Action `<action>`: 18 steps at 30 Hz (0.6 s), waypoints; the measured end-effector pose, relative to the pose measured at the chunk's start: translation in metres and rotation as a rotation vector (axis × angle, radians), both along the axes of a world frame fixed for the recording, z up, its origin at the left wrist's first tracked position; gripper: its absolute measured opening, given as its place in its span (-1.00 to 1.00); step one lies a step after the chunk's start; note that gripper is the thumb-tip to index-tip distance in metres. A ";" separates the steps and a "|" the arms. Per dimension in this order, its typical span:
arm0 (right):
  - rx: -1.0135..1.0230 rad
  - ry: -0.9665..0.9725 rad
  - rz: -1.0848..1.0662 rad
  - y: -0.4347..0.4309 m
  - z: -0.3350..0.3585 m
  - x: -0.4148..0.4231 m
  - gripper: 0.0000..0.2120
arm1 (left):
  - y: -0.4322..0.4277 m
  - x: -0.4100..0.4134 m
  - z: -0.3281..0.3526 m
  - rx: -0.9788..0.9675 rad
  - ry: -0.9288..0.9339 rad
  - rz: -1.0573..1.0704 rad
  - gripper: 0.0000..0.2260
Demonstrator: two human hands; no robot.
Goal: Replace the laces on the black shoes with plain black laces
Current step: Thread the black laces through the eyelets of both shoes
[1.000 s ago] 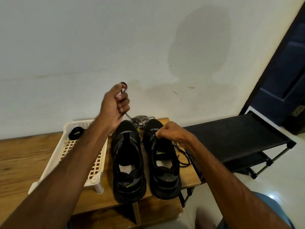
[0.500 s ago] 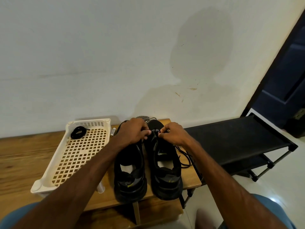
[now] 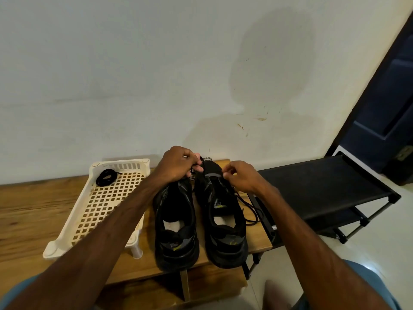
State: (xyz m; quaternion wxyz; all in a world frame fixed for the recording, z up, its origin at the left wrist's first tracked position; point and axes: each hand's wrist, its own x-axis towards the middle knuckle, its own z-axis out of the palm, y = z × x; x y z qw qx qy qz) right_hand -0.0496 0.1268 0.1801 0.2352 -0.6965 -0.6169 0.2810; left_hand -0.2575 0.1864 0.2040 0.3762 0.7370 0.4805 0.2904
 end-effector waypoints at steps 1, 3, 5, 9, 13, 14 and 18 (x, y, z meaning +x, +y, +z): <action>-0.039 -0.022 0.012 0.000 0.000 0.004 -0.83 | -0.001 0.001 0.000 -0.022 -0.005 -0.004 -0.75; -0.109 -0.076 0.028 -0.003 -0.003 0.009 -0.88 | -0.001 0.002 0.000 -0.030 -0.008 -0.002 -0.74; -0.117 -0.130 0.024 -0.003 -0.006 0.009 -0.90 | 0.000 0.001 0.000 -0.031 -0.018 0.014 -0.75; -0.141 -0.140 0.009 -0.002 -0.008 0.010 -0.71 | 0.004 -0.002 0.001 -0.002 -0.018 0.028 -0.72; -0.194 -0.154 0.016 -0.003 -0.008 0.008 -0.60 | 0.006 -0.003 0.002 0.128 0.018 0.086 -0.69; -0.185 -0.126 0.007 -0.003 -0.007 0.007 -0.59 | 0.006 -0.003 0.003 0.166 0.029 0.124 -0.67; -0.041 0.105 -0.105 -0.012 0.015 0.006 -0.63 | 0.011 -0.009 0.025 0.113 -0.146 0.188 -0.57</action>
